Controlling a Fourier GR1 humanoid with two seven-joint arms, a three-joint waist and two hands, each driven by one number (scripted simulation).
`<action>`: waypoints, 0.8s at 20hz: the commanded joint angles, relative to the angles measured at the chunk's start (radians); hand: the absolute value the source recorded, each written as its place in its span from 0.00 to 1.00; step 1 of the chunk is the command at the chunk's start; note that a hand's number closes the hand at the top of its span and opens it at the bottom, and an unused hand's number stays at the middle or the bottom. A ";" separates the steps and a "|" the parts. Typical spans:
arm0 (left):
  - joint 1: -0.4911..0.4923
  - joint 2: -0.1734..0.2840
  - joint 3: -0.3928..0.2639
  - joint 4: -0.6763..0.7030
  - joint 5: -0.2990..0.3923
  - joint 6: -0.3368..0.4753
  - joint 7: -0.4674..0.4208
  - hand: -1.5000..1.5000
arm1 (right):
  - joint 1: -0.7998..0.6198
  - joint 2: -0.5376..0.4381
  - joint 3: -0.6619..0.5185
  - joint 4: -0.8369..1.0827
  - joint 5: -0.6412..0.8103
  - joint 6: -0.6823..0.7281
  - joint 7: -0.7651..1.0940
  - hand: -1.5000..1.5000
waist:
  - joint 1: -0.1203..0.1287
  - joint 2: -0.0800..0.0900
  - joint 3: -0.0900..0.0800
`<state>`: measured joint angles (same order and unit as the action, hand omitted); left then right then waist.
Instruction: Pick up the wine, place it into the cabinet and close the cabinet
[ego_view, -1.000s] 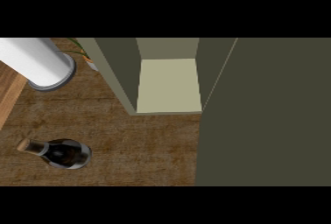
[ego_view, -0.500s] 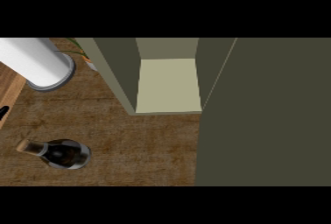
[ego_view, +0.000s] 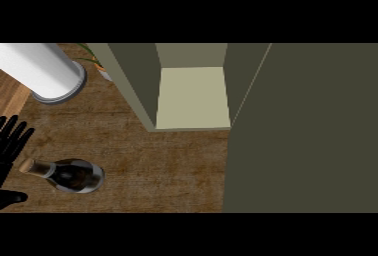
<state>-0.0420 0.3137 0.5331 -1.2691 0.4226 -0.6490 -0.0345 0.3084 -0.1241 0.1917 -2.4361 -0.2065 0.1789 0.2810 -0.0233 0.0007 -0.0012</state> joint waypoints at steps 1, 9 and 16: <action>-0.025 0.007 -0.019 0.138 -0.059 -0.042 -0.072 0.00 | 0.118 -0.017 -0.023 -0.163 -0.145 0.041 0.012 0.00 | -0.002 -0.001 0.001; -0.082 -0.003 -0.085 0.392 -0.184 -0.153 -0.287 0.00 | 0.063 0.008 0.001 -0.148 -0.105 0.017 0.042 0.00 | 0.002 0.001 -0.001; -0.161 0.053 -0.081 0.627 -0.200 -0.222 -0.365 0.00 | 0.088 0.014 -0.008 -0.135 -0.093 0.037 0.012 0.00 | 0.000 0.001 -0.001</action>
<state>-0.1509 0.3341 0.4453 -0.7751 0.2234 -0.7863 -0.3319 0.3443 -0.1113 0.1868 -2.4298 -0.2167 0.2206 0.2493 -0.0207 0.0015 -0.0020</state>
